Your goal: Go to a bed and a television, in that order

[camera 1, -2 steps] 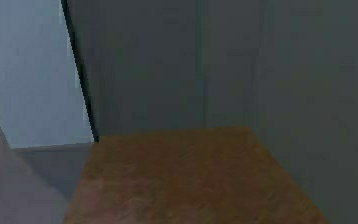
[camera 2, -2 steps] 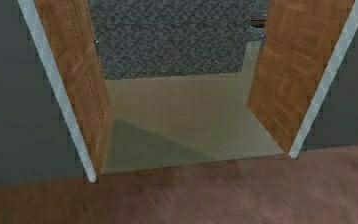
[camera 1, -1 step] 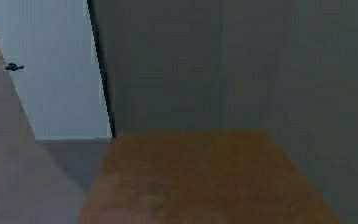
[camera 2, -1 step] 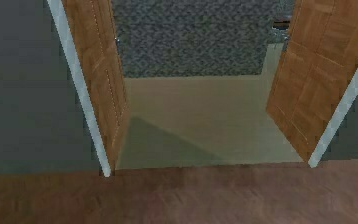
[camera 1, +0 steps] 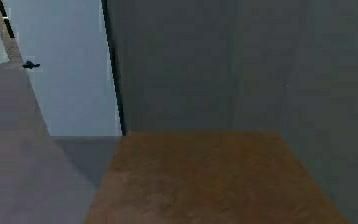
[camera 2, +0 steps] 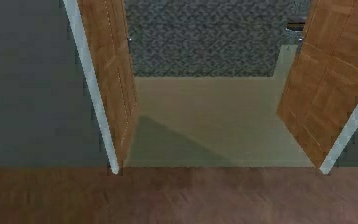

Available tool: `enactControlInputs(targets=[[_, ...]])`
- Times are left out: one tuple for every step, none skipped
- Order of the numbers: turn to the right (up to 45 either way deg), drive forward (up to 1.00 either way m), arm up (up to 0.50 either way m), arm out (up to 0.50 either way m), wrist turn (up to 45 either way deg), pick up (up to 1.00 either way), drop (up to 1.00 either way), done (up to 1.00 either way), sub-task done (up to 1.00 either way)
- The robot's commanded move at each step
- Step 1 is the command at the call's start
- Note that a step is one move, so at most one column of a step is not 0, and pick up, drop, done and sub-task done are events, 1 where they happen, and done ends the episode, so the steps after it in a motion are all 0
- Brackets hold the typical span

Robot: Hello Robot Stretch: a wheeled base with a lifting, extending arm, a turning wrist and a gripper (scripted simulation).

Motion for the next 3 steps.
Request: enactControlInputs(targets=[[0.0,0.65,0.00,0.00,0.0,0.00,0.00,0.00,0.00],[-42.0,0.00,0.00,0.00,0.0,0.00,0.00,0.00,0.00],[0.0,0.45,0.00,0.00,0.0,0.00,0.00,0.00,0.00]])
